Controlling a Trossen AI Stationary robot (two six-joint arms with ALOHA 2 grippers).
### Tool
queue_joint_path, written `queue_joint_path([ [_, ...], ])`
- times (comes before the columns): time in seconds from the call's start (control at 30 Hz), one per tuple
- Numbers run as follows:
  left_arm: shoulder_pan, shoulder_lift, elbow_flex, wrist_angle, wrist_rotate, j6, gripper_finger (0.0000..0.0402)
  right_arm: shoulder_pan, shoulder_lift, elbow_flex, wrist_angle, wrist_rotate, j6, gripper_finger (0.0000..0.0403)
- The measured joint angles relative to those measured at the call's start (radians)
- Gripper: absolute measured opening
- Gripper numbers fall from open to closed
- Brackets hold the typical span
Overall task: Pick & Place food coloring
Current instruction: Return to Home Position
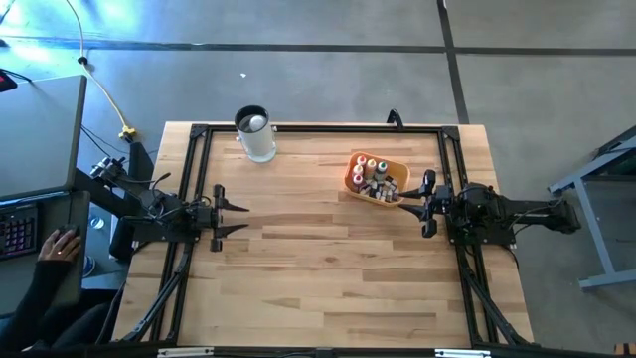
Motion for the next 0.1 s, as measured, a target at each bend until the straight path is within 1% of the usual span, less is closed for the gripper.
queue_joint_path([
  [0.1, 0.000, 0.000, 0.000, 0.000, 0.000, 0.000, 0.0183, 0.000, 0.000, 0.000, 0.000, 0.000, 0.000, 0.0142],
])
